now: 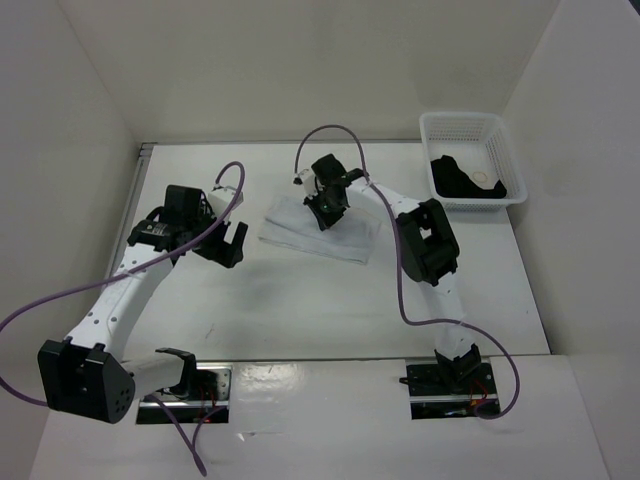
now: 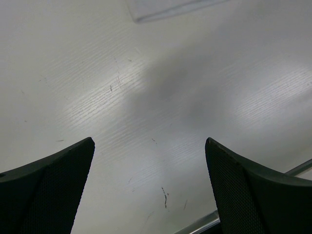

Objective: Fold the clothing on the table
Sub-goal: Fold the skirt

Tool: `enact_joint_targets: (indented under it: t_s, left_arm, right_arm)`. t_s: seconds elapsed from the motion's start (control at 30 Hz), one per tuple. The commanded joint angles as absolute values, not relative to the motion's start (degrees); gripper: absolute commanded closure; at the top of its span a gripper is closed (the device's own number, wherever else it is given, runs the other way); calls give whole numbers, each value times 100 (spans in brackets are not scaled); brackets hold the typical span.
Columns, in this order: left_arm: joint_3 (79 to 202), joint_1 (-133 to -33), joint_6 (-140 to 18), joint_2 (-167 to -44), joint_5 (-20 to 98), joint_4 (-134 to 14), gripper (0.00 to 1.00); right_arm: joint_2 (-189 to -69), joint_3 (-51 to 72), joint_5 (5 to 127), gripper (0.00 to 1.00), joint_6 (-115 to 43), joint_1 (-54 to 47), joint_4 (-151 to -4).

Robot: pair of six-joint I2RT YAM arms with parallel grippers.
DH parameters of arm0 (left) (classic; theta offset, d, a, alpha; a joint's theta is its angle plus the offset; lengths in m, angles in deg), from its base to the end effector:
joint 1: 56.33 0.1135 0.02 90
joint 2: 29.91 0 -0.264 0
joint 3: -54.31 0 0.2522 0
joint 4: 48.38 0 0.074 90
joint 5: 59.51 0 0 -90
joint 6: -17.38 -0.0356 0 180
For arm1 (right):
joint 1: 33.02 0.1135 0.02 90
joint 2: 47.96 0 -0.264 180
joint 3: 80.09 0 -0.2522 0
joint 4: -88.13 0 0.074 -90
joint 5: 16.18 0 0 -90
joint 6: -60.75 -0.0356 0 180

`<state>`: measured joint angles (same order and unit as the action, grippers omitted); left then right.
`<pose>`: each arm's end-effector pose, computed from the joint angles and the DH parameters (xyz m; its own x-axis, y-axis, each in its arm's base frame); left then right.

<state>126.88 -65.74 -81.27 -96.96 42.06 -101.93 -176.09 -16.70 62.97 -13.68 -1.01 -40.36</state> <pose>0.2365 -0.0464 0.2999 -0.6812 0.2622 -0.6836 0.3995 0.9155 -0.0468 0.4031 0.2599 0.1737 -0.5688 -0.6665 -0.4819 -0.7741 0.6318 0.0399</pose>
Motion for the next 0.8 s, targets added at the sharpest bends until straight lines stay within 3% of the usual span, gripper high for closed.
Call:
enact_joint_targets:
  t_s: [0.0, 0.07, 0.13, 0.23, 0.3, 0.47, 0.77]
  left_arm:
    - [12687, -6555, -8044, -9645, 4165, -10099, 0]
    - [12635, -6555, -8044, -9644, 4165, -10099, 0]
    - [12635, -6555, -8044, -9644, 4165, -10099, 0]
    - [12635, -6555, -8044, -9644, 4165, -10099, 0]
    - [12635, -6555, -8044, -9644, 4165, -10099, 0]
    - [12635, -6555, -8044, -9644, 4165, -10099, 0]
    - [12635, -6555, -8044, -9644, 4165, -10099, 0]
  right_arm:
    - [-17751, -2134, 7082, 100, -2370, -15, -4533]
    - [-17751, -2213, 7267, 97, -2442, 37, -4463]
    - [-17751, -2266, 7347, 87, -2521, 99, -4288]
    - [-17751, -2328, 6979, 49, -2214, 99, -3963]
    - [-17681, -2328, 6566, 42, -1889, 99, -3883]
    - [-17435, -2091, 5530, 37, -1064, 99, -3488]
    - [-17311, -1968, 4703, 35, -316, -208, -2979]
